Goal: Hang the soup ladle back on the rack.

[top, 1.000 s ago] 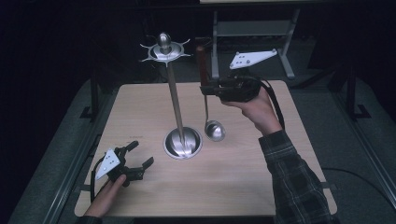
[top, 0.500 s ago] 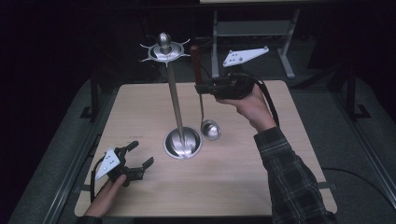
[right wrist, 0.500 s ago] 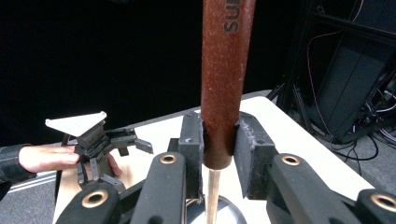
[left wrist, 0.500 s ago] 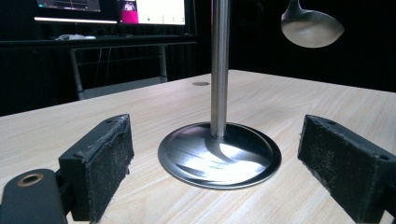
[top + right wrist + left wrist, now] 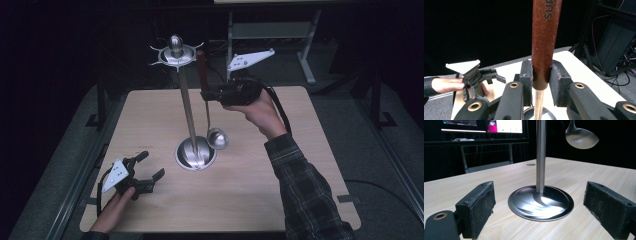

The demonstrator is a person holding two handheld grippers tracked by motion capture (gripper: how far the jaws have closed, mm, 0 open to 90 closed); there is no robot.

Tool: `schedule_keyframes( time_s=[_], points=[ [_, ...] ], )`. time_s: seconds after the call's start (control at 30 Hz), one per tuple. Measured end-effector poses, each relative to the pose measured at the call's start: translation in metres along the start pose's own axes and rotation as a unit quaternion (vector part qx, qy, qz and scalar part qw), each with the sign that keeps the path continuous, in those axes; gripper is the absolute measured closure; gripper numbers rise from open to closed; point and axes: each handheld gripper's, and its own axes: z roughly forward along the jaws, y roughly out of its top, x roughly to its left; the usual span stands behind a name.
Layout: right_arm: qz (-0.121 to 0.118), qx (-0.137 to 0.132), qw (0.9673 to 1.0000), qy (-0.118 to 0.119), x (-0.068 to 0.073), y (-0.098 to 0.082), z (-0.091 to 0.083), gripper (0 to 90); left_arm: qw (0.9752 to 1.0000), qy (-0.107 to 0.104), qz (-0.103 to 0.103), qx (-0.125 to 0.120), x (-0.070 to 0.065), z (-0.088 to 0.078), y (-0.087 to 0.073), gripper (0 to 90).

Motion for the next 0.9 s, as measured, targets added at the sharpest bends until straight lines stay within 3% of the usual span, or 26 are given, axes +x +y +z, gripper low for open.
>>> schedule_keyframes(
  time_s=[0.5, 0.9],
  points=[
    [0.003, 0.003, 1.0, -0.001, 0.003, -0.007, -0.002, 64.3, 1.0, 0.001, 0.003, 0.002, 0.0, 0.0, 0.0, 9.7],
    [0.012, 0.004, 0.9997, -0.019, 0.0, -0.03, -0.018, 59.7, 1.0, 0.001, 0.001, 0.0, 0.0, 0.0, 0.0, 9.7]
  ],
)
